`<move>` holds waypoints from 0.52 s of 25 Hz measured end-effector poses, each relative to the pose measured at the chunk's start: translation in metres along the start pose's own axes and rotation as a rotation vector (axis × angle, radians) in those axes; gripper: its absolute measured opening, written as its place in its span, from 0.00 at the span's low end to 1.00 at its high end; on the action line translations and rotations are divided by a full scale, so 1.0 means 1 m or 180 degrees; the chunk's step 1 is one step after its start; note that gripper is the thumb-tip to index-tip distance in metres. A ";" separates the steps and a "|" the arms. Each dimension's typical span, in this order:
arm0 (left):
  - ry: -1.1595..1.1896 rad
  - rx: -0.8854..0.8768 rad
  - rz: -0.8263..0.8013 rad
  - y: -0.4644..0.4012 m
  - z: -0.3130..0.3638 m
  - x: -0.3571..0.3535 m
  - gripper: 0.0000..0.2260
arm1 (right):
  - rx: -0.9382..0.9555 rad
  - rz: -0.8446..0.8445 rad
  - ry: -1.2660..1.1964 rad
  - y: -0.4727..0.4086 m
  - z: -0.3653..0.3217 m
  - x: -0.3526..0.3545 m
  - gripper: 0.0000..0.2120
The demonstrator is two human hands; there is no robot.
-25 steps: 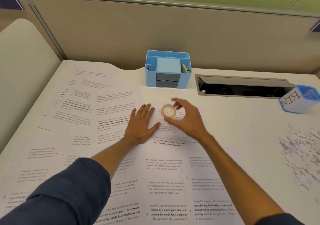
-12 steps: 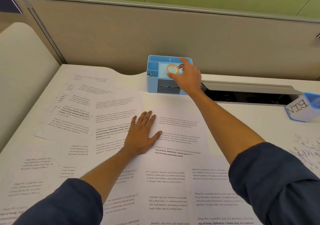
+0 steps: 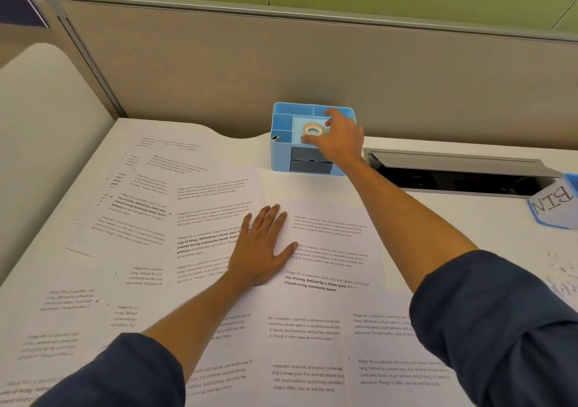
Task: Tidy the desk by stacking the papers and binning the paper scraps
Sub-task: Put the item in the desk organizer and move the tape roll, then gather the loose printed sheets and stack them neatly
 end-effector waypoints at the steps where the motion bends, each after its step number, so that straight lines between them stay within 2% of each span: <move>1: -0.0011 -0.0002 -0.0021 0.000 0.000 0.000 0.35 | 0.0020 0.0043 -0.0080 0.004 -0.003 0.005 0.31; 6: -0.0091 -0.0014 -0.0079 0.001 0.000 0.000 0.34 | 0.0128 0.0258 -0.0544 0.071 -0.011 0.024 0.22; 9: -0.0181 -0.0007 -0.0103 0.001 0.002 0.002 0.35 | -0.0054 0.0135 -0.0730 0.153 0.010 0.022 0.19; 13: -0.0675 -0.0116 -0.0149 0.001 0.008 0.009 0.37 | -0.0431 -0.0156 -0.0717 0.266 0.037 0.035 0.13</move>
Point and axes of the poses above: each hand's wrist, its own y-axis away from the middle knuckle, its own x-axis out of the back of the hand, z = x × y, the point moved 8 cm from there along -y, towards the middle knuckle, and after that the axes turned 13 degrees about -y, right-handed, at the moved point
